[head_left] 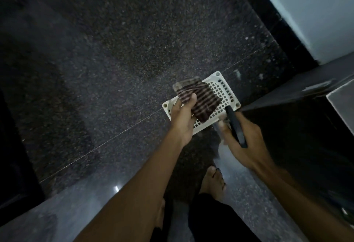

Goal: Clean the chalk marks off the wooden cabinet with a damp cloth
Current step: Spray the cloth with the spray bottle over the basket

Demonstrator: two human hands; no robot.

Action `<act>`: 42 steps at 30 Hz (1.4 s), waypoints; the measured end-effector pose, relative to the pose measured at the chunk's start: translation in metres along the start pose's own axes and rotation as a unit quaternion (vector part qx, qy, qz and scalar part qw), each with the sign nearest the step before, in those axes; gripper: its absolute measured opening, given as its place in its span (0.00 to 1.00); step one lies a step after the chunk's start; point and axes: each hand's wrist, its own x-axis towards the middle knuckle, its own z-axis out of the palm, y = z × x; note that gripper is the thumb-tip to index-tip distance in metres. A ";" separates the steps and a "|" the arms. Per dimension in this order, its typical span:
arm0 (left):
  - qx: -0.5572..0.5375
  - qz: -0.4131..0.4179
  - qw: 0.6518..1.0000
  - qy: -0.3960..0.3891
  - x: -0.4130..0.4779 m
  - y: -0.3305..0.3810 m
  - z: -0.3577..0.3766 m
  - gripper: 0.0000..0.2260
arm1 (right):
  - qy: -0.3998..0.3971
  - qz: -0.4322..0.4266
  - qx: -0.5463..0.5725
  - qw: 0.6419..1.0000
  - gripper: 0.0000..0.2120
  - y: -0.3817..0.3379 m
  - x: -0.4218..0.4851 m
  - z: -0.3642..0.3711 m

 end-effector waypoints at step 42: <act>0.104 0.002 0.993 -0.056 0.078 -0.063 -0.024 0.14 | 0.129 0.098 -0.054 0.985 0.15 0.076 0.002 0.078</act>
